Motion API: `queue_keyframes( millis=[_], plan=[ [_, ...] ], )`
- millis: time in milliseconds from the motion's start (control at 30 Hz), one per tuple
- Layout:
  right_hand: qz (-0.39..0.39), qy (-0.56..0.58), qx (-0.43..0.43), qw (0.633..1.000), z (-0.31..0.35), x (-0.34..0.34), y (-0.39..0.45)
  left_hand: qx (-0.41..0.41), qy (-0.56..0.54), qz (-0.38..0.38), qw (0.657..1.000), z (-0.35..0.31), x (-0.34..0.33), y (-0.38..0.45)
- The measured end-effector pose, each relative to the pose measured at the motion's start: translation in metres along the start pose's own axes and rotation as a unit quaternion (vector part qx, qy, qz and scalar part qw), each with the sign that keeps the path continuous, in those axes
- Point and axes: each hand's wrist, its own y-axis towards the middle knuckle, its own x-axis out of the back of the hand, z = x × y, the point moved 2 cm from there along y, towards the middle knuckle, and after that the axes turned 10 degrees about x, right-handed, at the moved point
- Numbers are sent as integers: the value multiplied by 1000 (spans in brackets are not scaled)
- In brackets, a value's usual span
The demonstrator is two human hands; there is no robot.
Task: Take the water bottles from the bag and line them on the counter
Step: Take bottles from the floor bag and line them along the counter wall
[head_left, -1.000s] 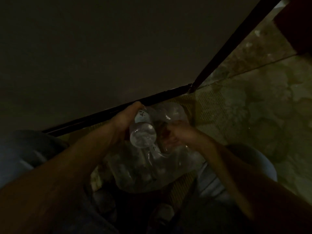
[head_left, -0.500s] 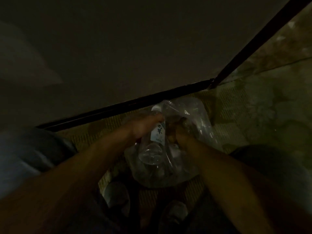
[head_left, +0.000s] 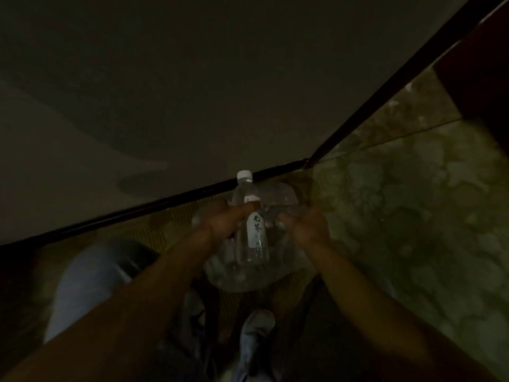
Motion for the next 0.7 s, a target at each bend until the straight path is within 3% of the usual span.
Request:
queue_keyframes(
  millis=[67,133,233,500,600,700],
  plan=[
    [-7,167,-129,978,18,24,-29,4,-23,-2,1000,-15,2,-45],
    [37,329,-216,919,45,44,-70,15,-60,1,998,-32,4,-98],
    [86,450,-242,855,99,70,-135,25,-119,-9,993,-51,12,-170],
    [241,444,-155,849,233,134,-267,13,-214,-8,977,-97,42,-345],
    [294,428,-126,845,271,152,-297,-24,-239,17,971,-110,54,-399],
    [350,356,-38,865,305,165,-317,-82,-219,7,972,-119,70,-436]
  ],
)
